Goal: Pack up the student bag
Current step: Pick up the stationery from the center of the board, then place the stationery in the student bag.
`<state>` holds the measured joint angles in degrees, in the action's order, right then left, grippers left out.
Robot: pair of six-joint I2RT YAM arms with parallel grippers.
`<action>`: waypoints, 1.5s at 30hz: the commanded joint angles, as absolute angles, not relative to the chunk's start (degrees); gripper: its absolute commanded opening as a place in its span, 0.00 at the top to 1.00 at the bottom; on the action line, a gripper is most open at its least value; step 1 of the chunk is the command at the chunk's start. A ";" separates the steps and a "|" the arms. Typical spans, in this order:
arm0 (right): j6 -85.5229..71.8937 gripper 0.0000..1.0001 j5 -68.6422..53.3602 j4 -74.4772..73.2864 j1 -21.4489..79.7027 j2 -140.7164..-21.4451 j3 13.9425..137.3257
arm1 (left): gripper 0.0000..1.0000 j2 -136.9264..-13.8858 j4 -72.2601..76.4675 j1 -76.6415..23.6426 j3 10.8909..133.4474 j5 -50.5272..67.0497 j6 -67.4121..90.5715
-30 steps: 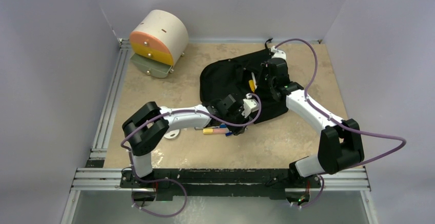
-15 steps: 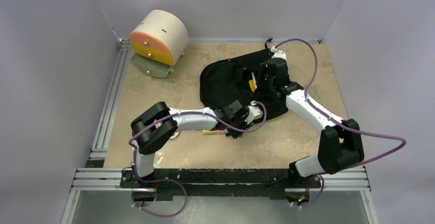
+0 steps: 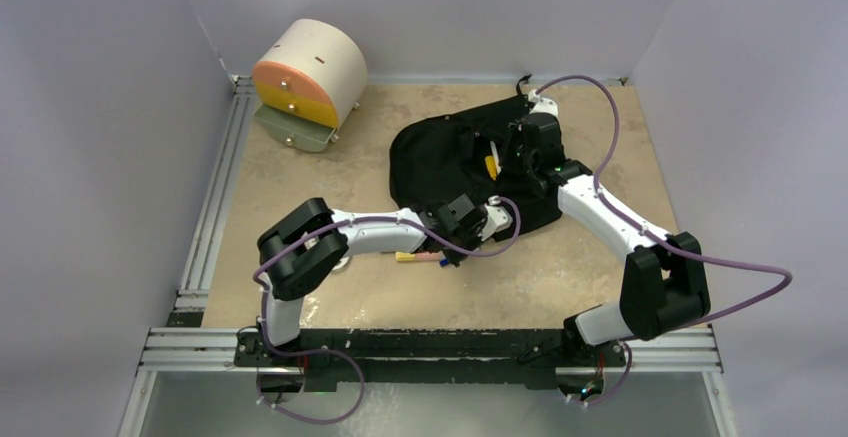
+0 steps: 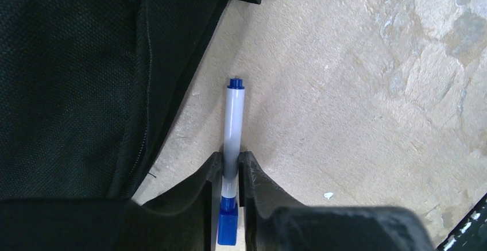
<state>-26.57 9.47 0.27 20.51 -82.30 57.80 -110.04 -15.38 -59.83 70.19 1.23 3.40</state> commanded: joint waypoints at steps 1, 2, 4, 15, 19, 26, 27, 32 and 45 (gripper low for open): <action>-27.19 1.00 9.64 1.71 20.79 -79.27 57.85 | 0.88 -109.27 -15.74 -60.38 72.67 1.13 3.10; -27.21 1.00 9.54 1.74 20.75 -79.26 57.83 | 0.90 -108.95 -15.79 -60.38 72.79 1.14 3.14; -27.33 1.00 9.56 1.68 20.74 -79.23 57.83 | 0.94 -108.54 -16.07 -60.38 73.18 1.23 3.36; -27.22 1.00 10.51 1.65 20.76 -78.91 57.49 | 1.00 -98.32 -16.78 -60.17 73.09 0.42 7.69; -27.18 1.00 10.15 1.84 20.74 -78.97 57.65 | 1.00 -94.49 -13.83 -57.57 70.74 3.45 11.03; -27.09 1.00 9.83 1.70 20.75 -78.32 57.61 | 1.00 -92.76 -10.45 -45.86 72.37 13.60 23.04; -27.07 1.00 9.84 1.68 20.81 -78.25 57.57 | 1.00 -93.30 -10.72 -45.11 73.96 13.65 23.89; -27.22 1.00 9.42 1.67 20.74 -77.92 57.57 | 1.00 -99.57 -14.69 -43.14 84.36 16.30 27.19; -27.42 1.00 9.79 1.55 20.74 -77.30 56.98 | 1.00 -110.06 -19.05 -39.30 96.97 17.34 39.21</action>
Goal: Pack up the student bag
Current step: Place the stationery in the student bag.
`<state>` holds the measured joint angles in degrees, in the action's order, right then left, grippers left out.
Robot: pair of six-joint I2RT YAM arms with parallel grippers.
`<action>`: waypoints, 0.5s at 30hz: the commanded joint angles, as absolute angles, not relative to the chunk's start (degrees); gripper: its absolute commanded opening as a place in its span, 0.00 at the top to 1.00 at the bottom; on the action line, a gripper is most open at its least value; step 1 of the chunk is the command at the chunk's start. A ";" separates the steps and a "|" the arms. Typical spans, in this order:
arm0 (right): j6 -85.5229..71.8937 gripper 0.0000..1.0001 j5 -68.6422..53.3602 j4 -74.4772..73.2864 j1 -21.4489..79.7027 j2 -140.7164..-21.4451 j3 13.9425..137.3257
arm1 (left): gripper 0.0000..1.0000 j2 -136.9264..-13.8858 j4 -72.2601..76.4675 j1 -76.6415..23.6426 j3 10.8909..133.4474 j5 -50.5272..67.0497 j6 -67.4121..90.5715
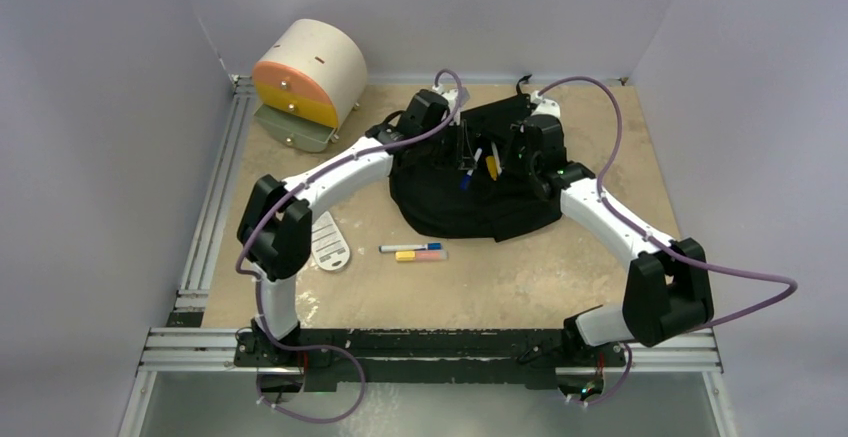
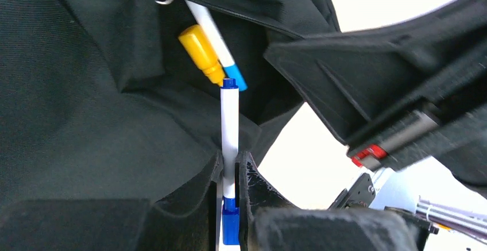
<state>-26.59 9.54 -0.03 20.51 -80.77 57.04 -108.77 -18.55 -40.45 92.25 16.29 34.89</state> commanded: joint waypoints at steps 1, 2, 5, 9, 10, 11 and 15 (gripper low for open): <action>-27.49 1.00 9.84 1.62 20.75 -77.34 56.96 | 1.00 -110.91 -19.56 -39.17 97.97 17.60 39.55; -27.49 1.00 9.84 1.59 20.74 -77.39 56.94 | 1.00 -111.86 -20.06 -39.07 99.01 18.03 39.89; -27.50 1.00 10.04 1.43 20.77 -77.35 56.98 | 1.00 -114.39 -20.65 -38.69 101.67 19.73 40.91; -27.57 1.00 10.26 1.40 20.75 -77.19 56.78 | 1.00 -117.42 -20.87 -38.52 104.69 21.19 41.57; -27.54 1.00 10.28 1.38 20.74 -77.17 56.73 | 1.00 -118.26 -21.34 -38.43 105.47 21.49 41.76; -27.54 1.00 10.18 1.33 20.74 -77.10 56.71 | 1.00 -119.31 -21.73 -38.30 106.22 21.79 42.02; -27.68 1.00 10.24 1.38 20.74 -77.04 56.61 | 1.00 -120.80 -21.17 -38.06 106.78 22.32 42.85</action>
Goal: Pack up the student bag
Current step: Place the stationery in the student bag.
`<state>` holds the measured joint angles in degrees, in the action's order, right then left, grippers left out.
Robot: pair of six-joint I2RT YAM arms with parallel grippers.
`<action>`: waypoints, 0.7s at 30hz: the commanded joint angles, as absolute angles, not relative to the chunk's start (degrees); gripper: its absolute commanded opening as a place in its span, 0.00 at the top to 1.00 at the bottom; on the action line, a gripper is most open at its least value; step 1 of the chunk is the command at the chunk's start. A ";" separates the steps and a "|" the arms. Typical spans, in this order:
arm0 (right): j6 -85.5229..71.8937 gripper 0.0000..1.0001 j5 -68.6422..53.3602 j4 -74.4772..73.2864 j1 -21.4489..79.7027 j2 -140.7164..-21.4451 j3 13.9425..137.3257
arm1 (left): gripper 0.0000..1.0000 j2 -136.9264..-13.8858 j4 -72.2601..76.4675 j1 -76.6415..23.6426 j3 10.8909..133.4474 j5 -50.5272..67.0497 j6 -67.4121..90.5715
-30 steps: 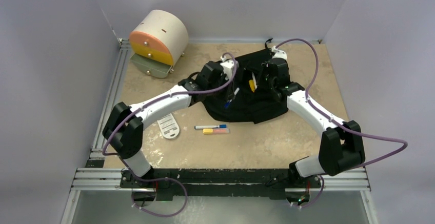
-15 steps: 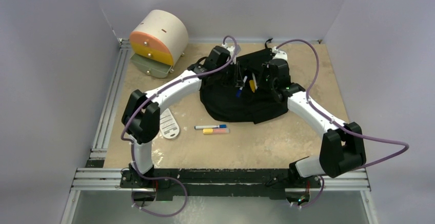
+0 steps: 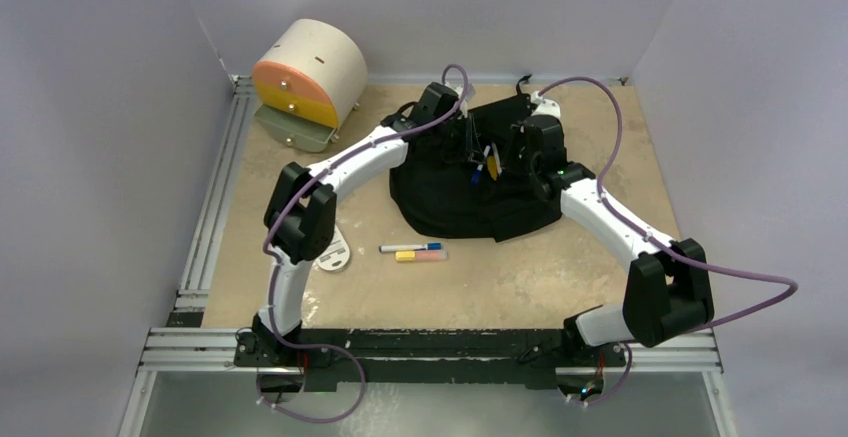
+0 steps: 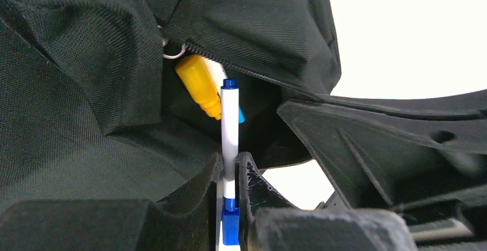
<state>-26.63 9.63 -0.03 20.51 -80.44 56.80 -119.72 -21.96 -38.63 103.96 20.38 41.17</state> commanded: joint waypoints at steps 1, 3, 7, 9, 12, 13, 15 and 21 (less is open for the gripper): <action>-27.68 1.00 10.28 1.40 20.76 -77.06 56.62 | 1.00 -121.15 -20.97 -37.98 107.04 22.32 43.01; -27.66 1.00 10.28 1.41 20.75 -77.08 56.54 | 1.00 -122.02 -20.78 -37.88 107.89 22.32 43.23; -27.68 1.00 10.06 1.41 20.74 -77.08 56.52 | 1.00 -123.68 -20.63 -37.88 109.42 21.98 43.50; -27.67 1.00 10.33 1.32 20.74 -77.04 56.37 | 1.00 -124.22 -20.45 -37.88 110.04 22.04 43.95; -27.77 1.00 10.44 1.38 20.74 -76.99 56.12 | 1.00 -125.09 -20.04 -37.88 110.86 21.86 44.79; -27.85 1.00 10.34 1.38 20.81 -76.97 56.08 | 1.00 -125.42 -20.01 -37.85 111.28 21.63 45.18; -27.86 1.00 10.36 1.47 20.79 -76.95 55.99 | 1.00 -126.10 -19.97 -37.79 112.19 21.09 46.03; -27.93 1.00 10.36 1.48 20.74 -77.15 55.91 | 1.00 -128.98 -19.71 -37.80 116.44 20.54 49.09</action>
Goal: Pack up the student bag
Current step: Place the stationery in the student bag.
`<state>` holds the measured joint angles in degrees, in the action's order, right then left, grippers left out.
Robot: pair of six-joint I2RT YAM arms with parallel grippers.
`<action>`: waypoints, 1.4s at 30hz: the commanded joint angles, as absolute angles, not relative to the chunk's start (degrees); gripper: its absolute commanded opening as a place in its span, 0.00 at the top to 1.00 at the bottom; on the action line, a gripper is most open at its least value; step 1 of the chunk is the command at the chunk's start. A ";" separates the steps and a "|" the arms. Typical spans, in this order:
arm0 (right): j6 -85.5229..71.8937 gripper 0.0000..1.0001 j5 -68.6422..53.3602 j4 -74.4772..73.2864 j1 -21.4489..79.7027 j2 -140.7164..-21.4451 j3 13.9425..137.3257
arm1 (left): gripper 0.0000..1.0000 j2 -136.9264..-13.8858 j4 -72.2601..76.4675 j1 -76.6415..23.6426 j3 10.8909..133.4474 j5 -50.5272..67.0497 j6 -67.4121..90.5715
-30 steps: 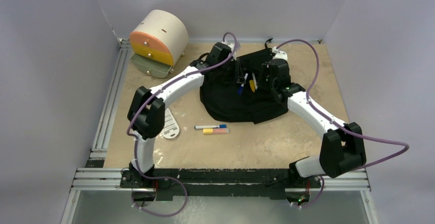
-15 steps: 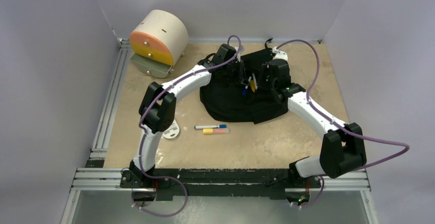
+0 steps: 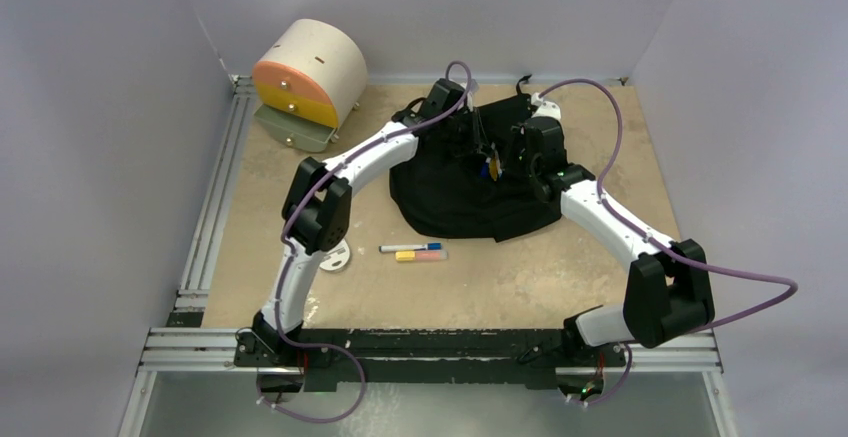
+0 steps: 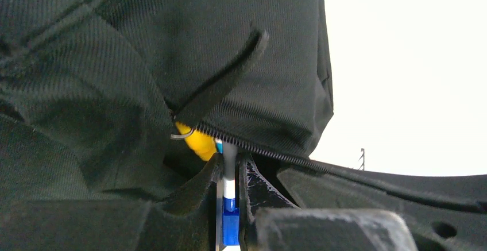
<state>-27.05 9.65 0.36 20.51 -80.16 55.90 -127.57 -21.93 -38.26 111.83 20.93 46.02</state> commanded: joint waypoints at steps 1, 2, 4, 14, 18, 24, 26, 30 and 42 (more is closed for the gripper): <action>-27.95 1.00 10.33 1.49 20.74 -77.12 55.90 | 1.00 -129.59 -19.69 -37.82 117.07 20.42 49.80; -27.92 1.00 10.35 1.49 20.74 -77.11 55.90 | 1.00 -130.19 -19.69 -37.88 117.74 20.32 50.53; -27.92 1.00 10.40 1.50 20.75 -77.15 55.81 | 1.00 -131.44 -19.69 -37.90 119.08 20.02 51.92; -27.79 1.00 10.63 1.67 20.77 -77.66 55.94 | 0.83 -134.66 -19.22 -38.06 123.17 22.65 52.79; -27.64 1.00 10.61 1.56 20.79 -78.15 56.45 | 0.73 -133.94 -18.88 -38.07 122.52 22.89 51.26; -27.54 1.00 10.80 1.24 20.75 -78.38 57.05 | 0.69 -133.22 -18.93 -38.06 122.01 23.55 50.57; -27.43 1.00 11.11 1.00 20.74 -78.32 57.04 | 0.69 -132.12 -18.85 -38.06 121.14 23.81 50.06; -27.37 1.00 11.69 0.79 20.75 -78.14 56.87 | 0.69 -127.27 -16.85 -38.21 116.25 23.31 48.07; -27.47 1.00 12.20 3.04 20.65 -76.79 55.85 | 0.71 -108.34 -13.51 -38.58 95.55 17.51 36.96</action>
<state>-27.03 11.03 0.36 20.56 -80.07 55.75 -117.25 -17.76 -38.39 100.09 20.49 43.48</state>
